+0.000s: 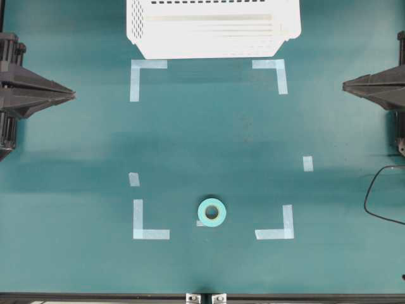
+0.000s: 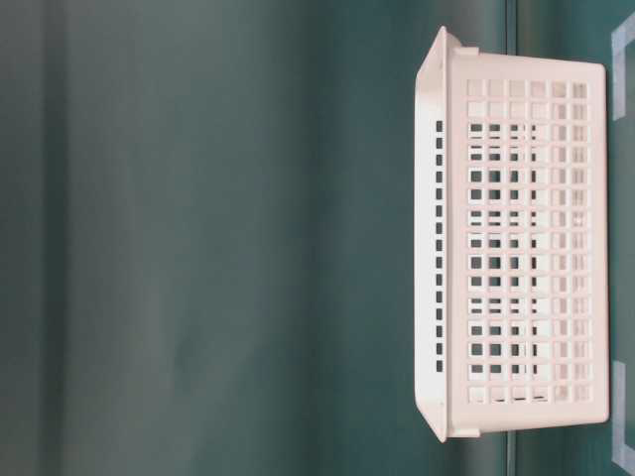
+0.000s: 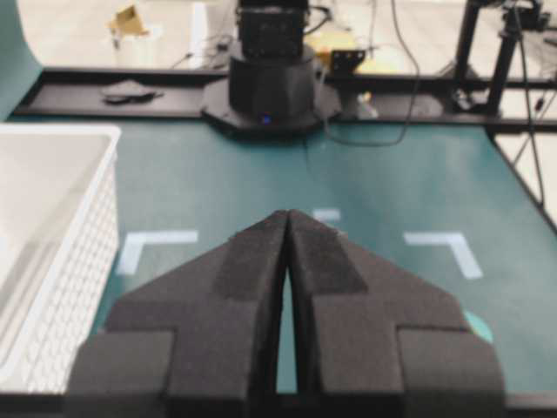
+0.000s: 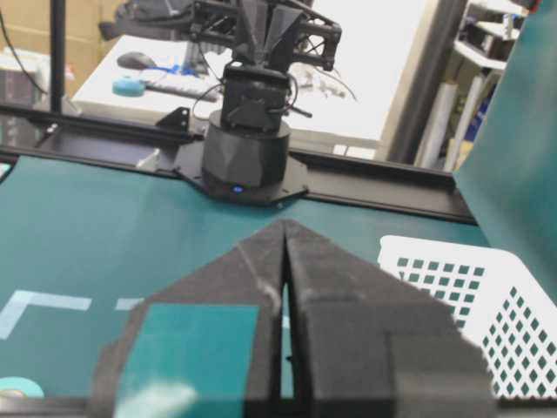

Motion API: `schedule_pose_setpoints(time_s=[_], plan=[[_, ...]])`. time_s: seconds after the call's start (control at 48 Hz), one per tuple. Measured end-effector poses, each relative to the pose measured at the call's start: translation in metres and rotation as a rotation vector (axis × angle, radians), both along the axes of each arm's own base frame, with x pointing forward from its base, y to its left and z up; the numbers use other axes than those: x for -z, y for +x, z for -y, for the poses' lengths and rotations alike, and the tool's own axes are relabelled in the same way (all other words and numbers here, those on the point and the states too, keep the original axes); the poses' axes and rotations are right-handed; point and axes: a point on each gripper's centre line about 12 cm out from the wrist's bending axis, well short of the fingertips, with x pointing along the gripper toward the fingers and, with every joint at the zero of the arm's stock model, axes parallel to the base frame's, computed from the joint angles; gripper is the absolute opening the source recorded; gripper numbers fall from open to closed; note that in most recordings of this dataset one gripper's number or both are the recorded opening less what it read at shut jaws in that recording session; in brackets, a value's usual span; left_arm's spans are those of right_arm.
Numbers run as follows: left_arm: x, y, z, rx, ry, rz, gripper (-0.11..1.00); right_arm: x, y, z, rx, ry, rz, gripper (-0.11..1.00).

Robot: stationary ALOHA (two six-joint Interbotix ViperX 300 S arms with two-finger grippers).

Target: Put the tape into the white basket.

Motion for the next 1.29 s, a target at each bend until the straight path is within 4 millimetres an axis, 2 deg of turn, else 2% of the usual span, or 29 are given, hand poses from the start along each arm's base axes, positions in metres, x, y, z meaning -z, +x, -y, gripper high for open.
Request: schedule_pose_setpoints(time_s=[0.063, 0.125, 0.188, 0.354, 0.396, 0.438, 0.667, 0.98, 1.292], plan=[[0.002, -0.002, 0.000, 0.000, 0.000, -0.008, -0.11, 0.000, 0.000, 0.000, 0.000, 0.002, -0.003, 0.04], [0.006, -0.004, 0.000, 0.000, 0.000, -0.021, -0.11, 0.000, 0.000, 0.000, 0.000, 0.002, -0.003, 0.16], [0.013, -0.006, 0.000, 0.001, 0.002, -0.048, -0.11, 0.000, 0.000, 0.000, -0.002, 0.003, -0.003, 0.32], [0.035, -0.012, 0.000, 0.002, 0.002, -0.140, -0.11, 0.001, 0.001, 0.000, -0.001, 0.012, -0.008, 0.80], [0.038, -0.014, 0.000, 0.003, 0.001, -0.158, -0.11, 0.000, 0.001, 0.000, -0.001, 0.011, -0.005, 0.89], [0.040, -0.015, 0.000, 0.003, -0.001, -0.167, -0.11, -0.001, 0.001, 0.000, -0.001, 0.012, -0.005, 0.94], [0.048, -0.028, 0.000, 0.004, -0.002, -0.158, -0.11, -0.004, 0.007, 0.000, -0.005, 0.034, -0.015, 0.94], [0.084, -0.045, 0.000, 0.005, -0.010, -0.224, -0.11, -0.010, 0.028, -0.001, -0.010, 0.057, -0.092, 0.94], [0.093, -0.048, 0.000, 0.005, -0.016, -0.255, -0.11, -0.017, 0.045, -0.002, -0.014, 0.086, -0.123, 0.94]])
